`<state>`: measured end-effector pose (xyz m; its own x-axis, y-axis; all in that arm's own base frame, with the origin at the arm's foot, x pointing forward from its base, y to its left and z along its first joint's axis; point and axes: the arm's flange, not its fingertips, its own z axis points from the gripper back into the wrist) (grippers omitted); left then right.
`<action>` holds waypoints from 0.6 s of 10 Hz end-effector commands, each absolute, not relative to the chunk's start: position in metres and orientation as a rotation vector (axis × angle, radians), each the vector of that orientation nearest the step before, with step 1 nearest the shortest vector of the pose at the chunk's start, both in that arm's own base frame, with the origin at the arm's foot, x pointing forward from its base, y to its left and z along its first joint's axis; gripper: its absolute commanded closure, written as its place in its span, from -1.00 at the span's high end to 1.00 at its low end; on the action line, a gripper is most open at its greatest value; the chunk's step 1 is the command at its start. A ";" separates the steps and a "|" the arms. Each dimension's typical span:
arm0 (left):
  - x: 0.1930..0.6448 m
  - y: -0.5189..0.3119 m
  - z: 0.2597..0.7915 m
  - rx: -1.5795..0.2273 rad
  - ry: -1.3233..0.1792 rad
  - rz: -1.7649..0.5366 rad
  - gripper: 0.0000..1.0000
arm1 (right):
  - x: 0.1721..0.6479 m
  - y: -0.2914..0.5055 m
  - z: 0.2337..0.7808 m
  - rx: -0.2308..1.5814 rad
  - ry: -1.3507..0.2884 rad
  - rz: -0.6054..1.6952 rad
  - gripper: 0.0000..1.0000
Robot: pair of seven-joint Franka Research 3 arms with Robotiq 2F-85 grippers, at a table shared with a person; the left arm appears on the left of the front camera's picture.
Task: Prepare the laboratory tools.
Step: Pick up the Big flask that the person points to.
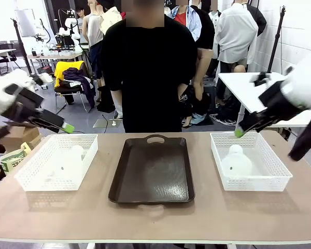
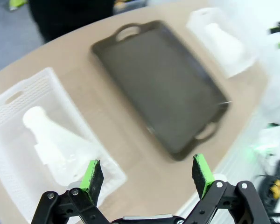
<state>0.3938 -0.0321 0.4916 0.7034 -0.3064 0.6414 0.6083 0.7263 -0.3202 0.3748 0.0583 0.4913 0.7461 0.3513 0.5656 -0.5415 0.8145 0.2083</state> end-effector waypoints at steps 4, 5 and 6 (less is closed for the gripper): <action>0.424 0.050 0.467 -1.031 -0.336 -0.423 1.00 | 0.400 -0.023 0.478 0.862 -0.375 0.421 1.00; 0.426 0.055 0.458 -1.092 -0.296 -0.404 1.00 | 0.404 -0.026 0.472 0.917 -0.357 0.412 1.00; 0.429 0.061 0.446 -1.107 -0.275 -0.367 1.00 | 0.405 -0.029 0.465 0.977 -0.342 0.411 1.00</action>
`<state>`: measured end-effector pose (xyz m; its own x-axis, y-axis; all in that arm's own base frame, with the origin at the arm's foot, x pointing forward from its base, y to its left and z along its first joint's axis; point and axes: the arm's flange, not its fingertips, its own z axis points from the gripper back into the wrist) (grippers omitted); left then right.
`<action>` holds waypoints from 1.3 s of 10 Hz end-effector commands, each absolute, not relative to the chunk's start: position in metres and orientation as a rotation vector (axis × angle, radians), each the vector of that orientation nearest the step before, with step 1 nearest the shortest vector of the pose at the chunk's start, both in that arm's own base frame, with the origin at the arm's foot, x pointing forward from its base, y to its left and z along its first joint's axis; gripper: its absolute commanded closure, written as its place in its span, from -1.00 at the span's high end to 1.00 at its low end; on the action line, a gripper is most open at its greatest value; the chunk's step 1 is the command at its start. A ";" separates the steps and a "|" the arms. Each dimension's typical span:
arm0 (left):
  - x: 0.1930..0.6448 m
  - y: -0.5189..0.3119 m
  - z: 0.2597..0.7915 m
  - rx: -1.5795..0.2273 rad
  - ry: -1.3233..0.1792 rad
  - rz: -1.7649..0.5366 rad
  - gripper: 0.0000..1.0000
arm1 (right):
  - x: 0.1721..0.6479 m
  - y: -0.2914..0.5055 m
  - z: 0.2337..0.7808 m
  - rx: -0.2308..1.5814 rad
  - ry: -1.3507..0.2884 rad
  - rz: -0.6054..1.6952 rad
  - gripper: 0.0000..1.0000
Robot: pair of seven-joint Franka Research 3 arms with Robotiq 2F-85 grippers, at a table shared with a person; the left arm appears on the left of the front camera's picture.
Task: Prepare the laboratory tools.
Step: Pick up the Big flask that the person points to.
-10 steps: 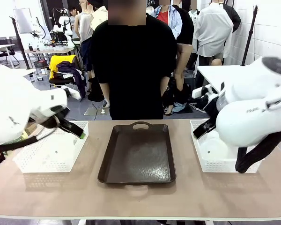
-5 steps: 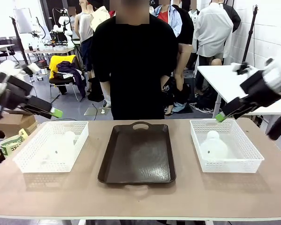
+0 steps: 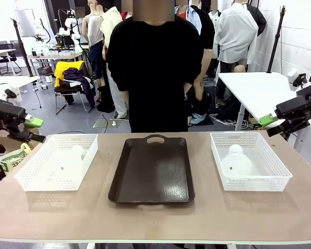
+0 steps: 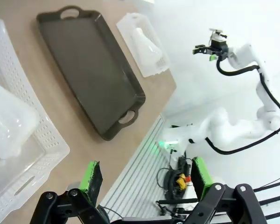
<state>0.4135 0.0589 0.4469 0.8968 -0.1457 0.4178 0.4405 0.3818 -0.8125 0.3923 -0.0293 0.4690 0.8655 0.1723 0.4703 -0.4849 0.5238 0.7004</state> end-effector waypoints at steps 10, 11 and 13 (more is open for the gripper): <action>0.428 0.086 0.412 -1.274 -0.256 -0.192 1.00 | 0.430 -0.048 0.403 1.225 -0.256 0.312 1.00; 0.429 0.084 0.410 -1.265 -0.263 -0.196 1.00 | 0.430 -0.048 0.402 1.225 -0.263 0.324 1.00; 0.431 0.075 0.413 -1.296 -0.286 -0.143 1.00 | 0.426 -0.048 0.402 1.200 -0.236 0.301 1.00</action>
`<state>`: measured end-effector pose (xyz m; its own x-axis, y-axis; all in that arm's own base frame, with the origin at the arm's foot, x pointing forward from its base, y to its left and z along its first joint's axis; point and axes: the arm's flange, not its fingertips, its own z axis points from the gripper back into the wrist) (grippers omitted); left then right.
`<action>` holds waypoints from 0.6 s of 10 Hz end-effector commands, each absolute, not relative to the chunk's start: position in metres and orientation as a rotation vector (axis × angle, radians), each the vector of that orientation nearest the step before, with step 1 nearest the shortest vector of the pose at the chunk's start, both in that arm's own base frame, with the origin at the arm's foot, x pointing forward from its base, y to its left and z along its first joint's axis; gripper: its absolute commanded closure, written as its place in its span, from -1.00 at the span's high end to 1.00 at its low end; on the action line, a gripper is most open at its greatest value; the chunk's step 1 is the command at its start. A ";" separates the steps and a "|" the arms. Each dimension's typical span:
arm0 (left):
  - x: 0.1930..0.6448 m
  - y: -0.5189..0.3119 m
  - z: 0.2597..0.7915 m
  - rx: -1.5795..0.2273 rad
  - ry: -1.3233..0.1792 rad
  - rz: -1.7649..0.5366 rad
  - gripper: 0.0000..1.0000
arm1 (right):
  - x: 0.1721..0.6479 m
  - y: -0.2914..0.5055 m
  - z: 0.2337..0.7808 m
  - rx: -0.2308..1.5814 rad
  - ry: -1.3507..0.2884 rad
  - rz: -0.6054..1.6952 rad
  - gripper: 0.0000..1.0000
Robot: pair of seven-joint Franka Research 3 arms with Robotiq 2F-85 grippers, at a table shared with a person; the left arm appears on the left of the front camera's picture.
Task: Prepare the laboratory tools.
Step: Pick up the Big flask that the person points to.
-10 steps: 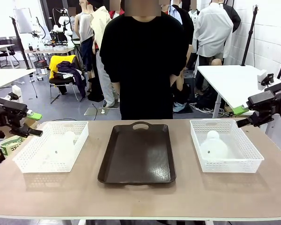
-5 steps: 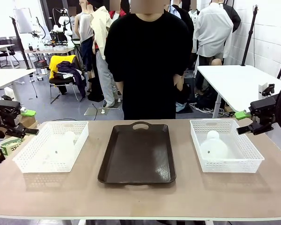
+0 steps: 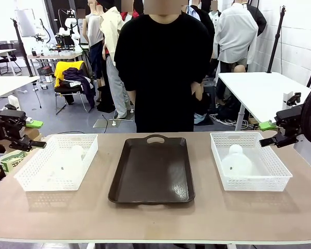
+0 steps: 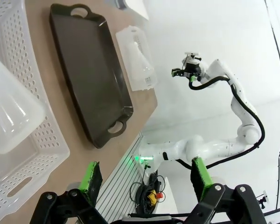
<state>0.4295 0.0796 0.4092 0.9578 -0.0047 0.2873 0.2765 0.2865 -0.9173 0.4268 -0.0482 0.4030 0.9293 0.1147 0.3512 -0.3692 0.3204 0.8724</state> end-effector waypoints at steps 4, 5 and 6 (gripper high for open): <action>0.428 0.082 0.408 -1.258 -0.237 -0.198 1.00 | 0.426 -0.048 0.402 1.200 -0.236 0.301 1.00; 0.428 0.082 0.408 -1.258 -0.237 -0.198 1.00 | 0.426 -0.048 0.402 1.200 -0.236 0.301 1.00; 0.428 0.082 0.408 -1.258 -0.237 -0.198 1.00 | 0.426 -0.048 0.402 1.200 -0.236 0.301 1.00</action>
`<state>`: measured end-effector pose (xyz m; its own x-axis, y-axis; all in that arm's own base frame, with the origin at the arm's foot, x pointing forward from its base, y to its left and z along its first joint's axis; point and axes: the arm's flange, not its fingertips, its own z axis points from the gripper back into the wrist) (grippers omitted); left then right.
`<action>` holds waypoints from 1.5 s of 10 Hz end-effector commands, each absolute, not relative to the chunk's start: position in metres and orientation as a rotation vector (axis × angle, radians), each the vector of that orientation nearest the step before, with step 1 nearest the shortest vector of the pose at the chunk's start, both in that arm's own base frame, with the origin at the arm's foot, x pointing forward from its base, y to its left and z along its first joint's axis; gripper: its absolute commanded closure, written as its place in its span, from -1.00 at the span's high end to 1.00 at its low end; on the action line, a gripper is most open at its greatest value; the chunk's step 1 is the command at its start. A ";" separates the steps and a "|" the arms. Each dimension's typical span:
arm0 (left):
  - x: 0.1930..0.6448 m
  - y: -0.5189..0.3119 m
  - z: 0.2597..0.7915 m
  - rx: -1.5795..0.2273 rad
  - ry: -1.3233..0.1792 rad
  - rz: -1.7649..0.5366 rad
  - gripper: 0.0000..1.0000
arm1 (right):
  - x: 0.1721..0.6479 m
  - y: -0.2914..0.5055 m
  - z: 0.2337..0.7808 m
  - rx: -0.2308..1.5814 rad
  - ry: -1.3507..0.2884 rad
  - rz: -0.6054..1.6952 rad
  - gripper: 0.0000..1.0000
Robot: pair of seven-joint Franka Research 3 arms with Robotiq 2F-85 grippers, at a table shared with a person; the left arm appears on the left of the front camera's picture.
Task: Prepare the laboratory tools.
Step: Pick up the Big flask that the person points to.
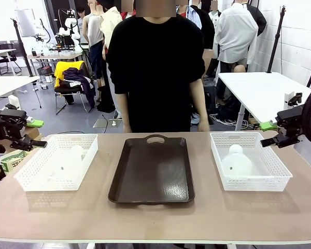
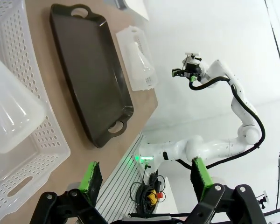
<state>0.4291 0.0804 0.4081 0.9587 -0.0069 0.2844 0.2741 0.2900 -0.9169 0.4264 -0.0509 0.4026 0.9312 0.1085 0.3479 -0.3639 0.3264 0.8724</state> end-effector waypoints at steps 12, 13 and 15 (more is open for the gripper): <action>0.428 0.082 0.408 -1.258 -0.237 -0.198 1.00 | 0.426 -0.048 0.402 1.200 -0.236 0.301 1.00; 0.428 0.082 0.408 -1.258 -0.237 -0.198 1.00 | 0.426 -0.048 0.402 1.200 -0.236 0.301 1.00; 0.428 0.082 0.408 -1.258 -0.237 -0.198 1.00 | 0.426 -0.048 0.402 1.200 -0.236 0.301 1.00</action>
<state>0.4292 0.0801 0.4081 0.9587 -0.0077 0.2843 0.2742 0.2904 -0.9168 0.4265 -0.0500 0.4026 0.9311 0.1107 0.3476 -0.3644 0.3267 0.8721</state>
